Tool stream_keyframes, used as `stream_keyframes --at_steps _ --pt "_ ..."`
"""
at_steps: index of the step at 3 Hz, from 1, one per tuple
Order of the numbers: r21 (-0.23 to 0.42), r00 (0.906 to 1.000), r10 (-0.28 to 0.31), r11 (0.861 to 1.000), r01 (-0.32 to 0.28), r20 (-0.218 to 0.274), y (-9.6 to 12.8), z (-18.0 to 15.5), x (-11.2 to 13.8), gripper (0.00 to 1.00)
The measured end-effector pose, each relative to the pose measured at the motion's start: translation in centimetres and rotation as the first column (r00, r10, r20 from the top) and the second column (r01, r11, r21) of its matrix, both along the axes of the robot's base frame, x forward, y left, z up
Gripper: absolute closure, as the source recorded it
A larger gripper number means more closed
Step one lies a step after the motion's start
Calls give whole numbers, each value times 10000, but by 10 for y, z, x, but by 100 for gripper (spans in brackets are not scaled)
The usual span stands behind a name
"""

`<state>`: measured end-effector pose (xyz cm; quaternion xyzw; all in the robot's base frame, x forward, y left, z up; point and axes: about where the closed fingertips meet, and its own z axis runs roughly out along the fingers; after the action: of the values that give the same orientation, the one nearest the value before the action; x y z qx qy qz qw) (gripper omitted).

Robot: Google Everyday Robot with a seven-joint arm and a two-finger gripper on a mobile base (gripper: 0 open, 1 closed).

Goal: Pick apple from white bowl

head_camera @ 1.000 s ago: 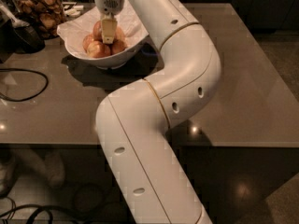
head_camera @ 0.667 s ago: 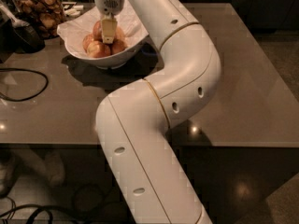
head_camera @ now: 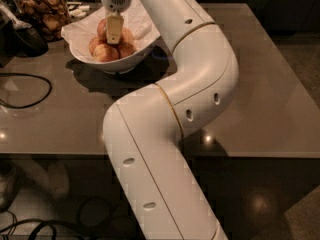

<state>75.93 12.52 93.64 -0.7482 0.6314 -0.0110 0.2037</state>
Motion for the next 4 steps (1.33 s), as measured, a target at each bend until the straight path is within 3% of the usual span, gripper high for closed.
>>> stream_keyframes --at_steps 1,2,3,4 --pt "569 9977 -254 9981 218 635 -1 33 2 100" --pt "971 9950 -476 9945 389 880 -4 49 2 100" --pt "1591 9918 -333 9872 134 1230 -7 72 -3 100" --pt "2348 9883 74 9711 -434 1521 -9 96 -20 100"
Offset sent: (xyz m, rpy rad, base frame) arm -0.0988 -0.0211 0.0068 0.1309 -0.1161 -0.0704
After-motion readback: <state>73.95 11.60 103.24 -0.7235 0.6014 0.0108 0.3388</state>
